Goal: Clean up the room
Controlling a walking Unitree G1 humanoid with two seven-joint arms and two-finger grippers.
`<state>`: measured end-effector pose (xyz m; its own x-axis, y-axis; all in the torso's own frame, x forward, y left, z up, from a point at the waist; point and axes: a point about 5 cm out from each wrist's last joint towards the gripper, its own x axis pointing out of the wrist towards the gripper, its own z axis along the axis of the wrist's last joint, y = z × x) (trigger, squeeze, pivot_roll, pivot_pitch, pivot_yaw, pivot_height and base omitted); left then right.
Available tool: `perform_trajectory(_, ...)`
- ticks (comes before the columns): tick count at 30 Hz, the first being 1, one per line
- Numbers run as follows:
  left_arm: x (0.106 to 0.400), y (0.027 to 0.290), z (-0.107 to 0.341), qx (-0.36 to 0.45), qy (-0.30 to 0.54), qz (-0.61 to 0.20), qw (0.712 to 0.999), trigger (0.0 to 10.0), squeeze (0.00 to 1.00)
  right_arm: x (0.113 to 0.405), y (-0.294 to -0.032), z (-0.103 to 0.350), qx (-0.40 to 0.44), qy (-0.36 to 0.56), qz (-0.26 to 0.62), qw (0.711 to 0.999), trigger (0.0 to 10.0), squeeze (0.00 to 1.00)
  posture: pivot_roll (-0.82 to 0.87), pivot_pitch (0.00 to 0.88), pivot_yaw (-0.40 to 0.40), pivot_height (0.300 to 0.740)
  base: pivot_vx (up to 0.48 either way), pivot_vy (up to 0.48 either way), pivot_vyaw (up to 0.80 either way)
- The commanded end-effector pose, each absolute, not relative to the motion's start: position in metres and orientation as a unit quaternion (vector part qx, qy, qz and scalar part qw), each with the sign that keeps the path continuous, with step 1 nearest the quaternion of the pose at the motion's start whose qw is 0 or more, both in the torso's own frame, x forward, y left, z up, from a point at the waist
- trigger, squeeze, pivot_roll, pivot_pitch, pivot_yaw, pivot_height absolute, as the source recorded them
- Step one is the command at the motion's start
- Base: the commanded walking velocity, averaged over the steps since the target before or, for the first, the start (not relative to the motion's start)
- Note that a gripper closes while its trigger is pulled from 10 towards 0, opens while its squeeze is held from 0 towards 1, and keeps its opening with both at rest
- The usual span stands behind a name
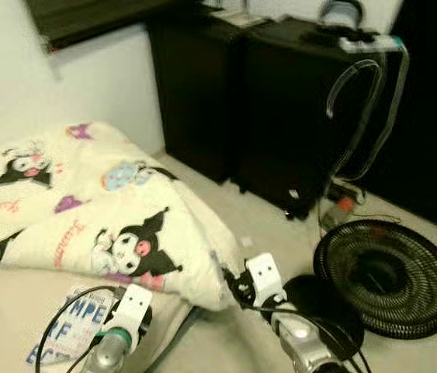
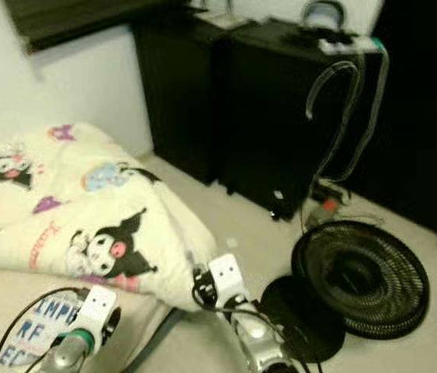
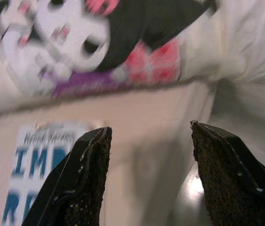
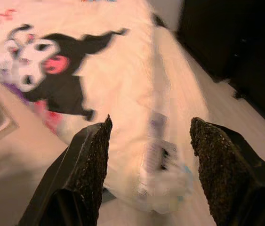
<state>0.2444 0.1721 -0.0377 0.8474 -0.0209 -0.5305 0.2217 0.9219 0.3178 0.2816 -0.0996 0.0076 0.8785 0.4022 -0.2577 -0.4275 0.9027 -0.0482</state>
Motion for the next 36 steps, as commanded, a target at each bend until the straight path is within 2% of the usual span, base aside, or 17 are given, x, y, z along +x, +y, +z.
perform_trajectory(1, 0.2431, 0.1741, -0.0393, 0.19, 0.276, -0.061, 0.94, 10.0, 0.0, 0.2769, -0.0982, 0.0026, -0.051, 0.133, 0.217, 0.966, 10.0, 0.0, 0.05, 0.0, 0.033, 0.74, 0.0, 0.0, 0.77)
perform_trajectory(36, 0.2409, 0.1802, -0.0409, 0.209, 0.283, -0.042, 0.935, 10.0, 0.0, 0.2765, -0.0946, 0.0034, -0.047, 0.129, 0.221, 0.966, 10.0, 0.0, 0.06, 0.0, 0.035, 0.74, 0.0, 0.0, 0.77)
